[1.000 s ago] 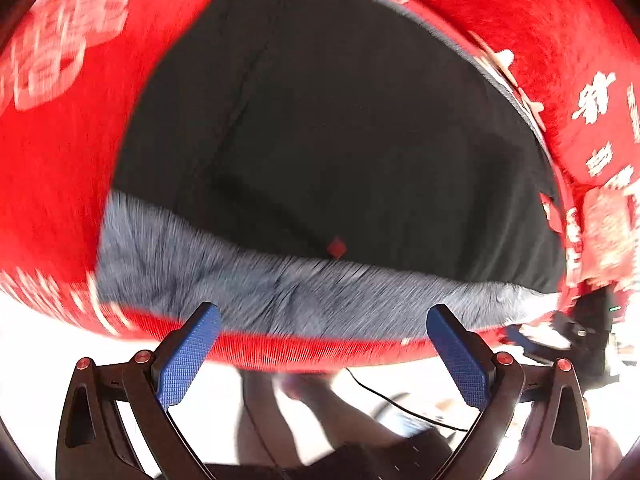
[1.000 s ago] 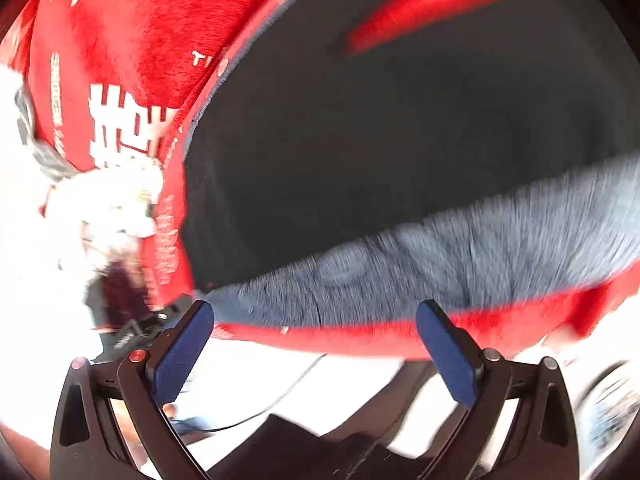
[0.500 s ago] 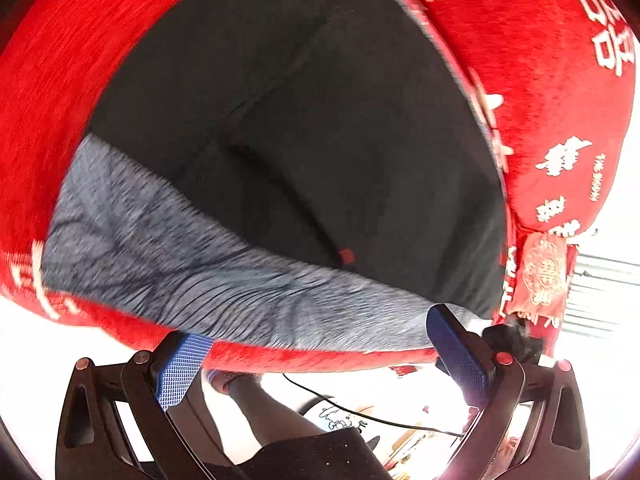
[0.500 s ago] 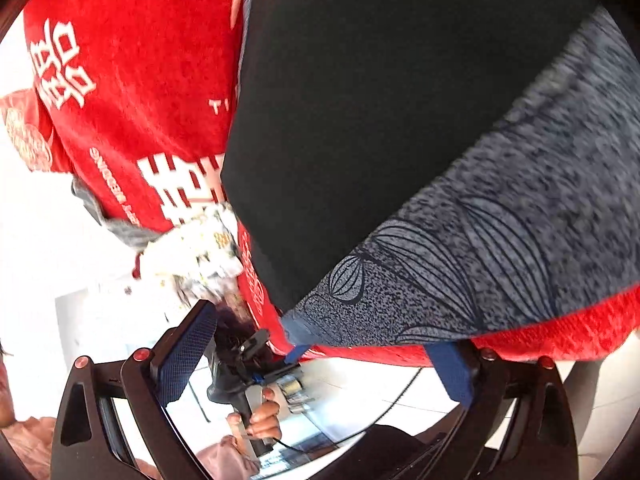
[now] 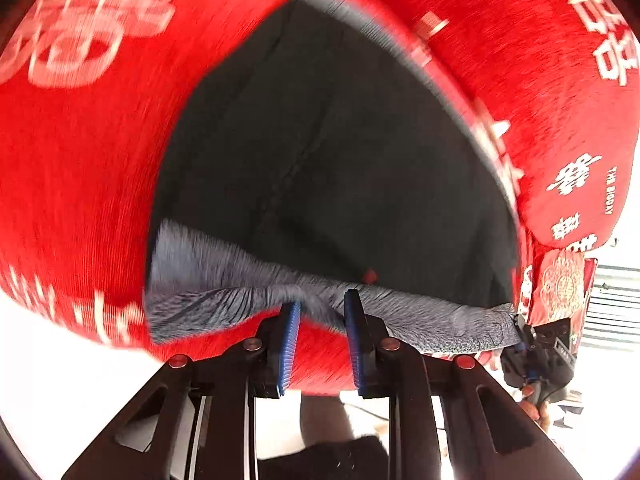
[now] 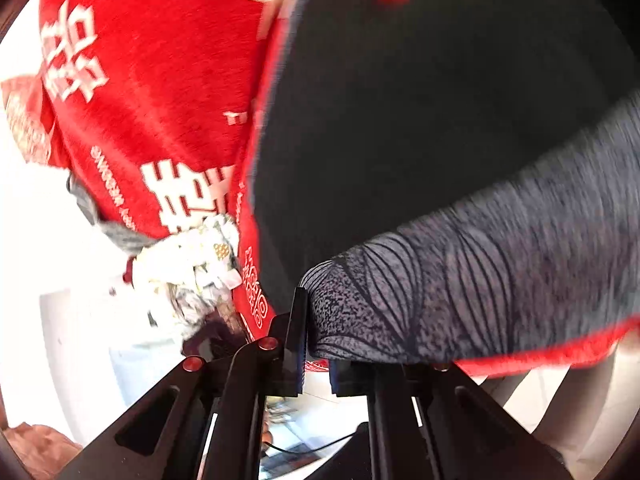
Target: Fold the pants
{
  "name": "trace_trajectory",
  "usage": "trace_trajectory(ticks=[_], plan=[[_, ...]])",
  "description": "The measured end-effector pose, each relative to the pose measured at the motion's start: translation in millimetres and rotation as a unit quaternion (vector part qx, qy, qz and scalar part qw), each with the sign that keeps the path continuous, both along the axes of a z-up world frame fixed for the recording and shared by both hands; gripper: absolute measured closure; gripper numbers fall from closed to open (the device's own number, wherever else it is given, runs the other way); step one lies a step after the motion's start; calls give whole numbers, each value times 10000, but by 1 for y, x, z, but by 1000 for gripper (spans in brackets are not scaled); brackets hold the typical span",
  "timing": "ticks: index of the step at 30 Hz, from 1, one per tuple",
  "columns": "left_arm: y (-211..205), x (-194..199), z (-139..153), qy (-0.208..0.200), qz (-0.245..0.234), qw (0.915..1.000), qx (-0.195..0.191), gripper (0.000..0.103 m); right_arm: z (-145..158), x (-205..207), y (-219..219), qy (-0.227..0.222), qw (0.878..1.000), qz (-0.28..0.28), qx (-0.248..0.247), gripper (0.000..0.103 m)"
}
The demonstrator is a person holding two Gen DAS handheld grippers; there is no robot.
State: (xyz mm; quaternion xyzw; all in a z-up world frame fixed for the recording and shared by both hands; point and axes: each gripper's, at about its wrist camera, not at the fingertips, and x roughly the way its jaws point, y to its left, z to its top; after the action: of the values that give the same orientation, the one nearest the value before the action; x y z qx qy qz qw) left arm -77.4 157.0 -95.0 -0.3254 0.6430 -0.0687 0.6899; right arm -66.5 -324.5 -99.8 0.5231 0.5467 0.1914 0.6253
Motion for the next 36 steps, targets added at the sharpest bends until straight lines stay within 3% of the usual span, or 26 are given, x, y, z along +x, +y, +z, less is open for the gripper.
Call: trace_trajectory(ticks=[4,9,11,13,14,15,17,20,22,24,28,31,33,36], plan=[[-7,58,38,-745,174,9970,93,79,29,59,-2,-351,9980,491,-199,94],[-18,140,41,-1036,65,9911,831,79,28,144,5,-453,9918,1071,-524,94],[-20,153,47,-1065,68,9887,1050,78,19,172,8,-411,9907,1138,-616,94],[-20,151,58,-1139,58,9860,1215,78,7,196,12,-295,9921,1090,-547,94],[-19,145,62,-1092,48,9859,1266,67,1,204,11,-230,9930,1034,-521,94],[-18,133,65,-990,69,9865,1303,45,-4,207,9,-182,9937,987,-496,94],[-17,109,71,-857,191,9875,1310,35,-13,212,7,-69,9955,854,-407,94],[-13,58,81,-631,367,9917,1058,35,-19,212,7,-22,9958,841,-369,93],[-12,32,82,-385,644,9943,762,29,-20,211,8,-18,9946,952,-412,94],[-17,18,83,-215,712,9956,563,29,-19,210,9,-3,9940,1002,-447,94],[-39,-1,100,-284,256,9957,842,29,-16,215,11,39,9927,1071,-560,94],[-61,5,95,-285,-91,9953,918,29,-18,222,10,66,9931,1032,-555,94],[-83,33,81,-518,-392,9927,1017,29,-25,228,10,118,9937,961,-568,93],[-100,84,60,-898,-454,9882,1159,29,-35,242,12,190,9923,968,-753,90]])
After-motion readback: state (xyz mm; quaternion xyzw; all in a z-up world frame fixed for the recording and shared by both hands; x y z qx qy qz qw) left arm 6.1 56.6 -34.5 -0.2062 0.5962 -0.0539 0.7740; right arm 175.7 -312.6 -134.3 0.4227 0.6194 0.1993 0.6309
